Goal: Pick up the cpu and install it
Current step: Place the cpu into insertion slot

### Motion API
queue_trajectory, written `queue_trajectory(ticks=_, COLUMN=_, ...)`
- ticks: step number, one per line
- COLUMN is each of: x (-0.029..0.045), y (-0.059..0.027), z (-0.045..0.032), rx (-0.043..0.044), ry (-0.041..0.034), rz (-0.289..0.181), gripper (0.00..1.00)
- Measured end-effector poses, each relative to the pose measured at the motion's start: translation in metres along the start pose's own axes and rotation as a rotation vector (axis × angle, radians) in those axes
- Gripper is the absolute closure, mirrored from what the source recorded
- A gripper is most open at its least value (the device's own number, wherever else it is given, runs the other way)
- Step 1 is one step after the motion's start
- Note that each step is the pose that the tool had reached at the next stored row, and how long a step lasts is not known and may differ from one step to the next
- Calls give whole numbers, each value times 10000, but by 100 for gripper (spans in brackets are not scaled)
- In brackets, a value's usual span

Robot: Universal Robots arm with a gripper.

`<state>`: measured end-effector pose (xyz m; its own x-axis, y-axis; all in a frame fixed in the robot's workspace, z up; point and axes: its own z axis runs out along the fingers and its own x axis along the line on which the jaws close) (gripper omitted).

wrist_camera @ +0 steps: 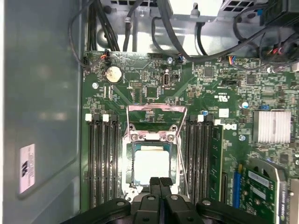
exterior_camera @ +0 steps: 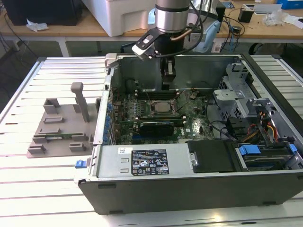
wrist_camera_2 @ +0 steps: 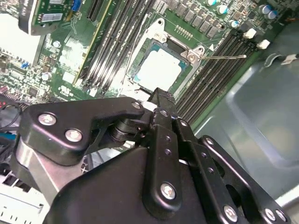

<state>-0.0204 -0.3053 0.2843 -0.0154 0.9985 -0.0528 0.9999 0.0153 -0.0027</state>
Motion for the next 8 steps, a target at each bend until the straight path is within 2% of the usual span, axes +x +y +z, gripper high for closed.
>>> queue_trajectory(ticks=1, x=-1, y=0, z=-19, rx=1, ry=0, rz=0, gripper=89)
queue_trajectory(ticks=8, x=-1, y=0, z=-27, rx=0, ry=1, rz=0, gripper=89)
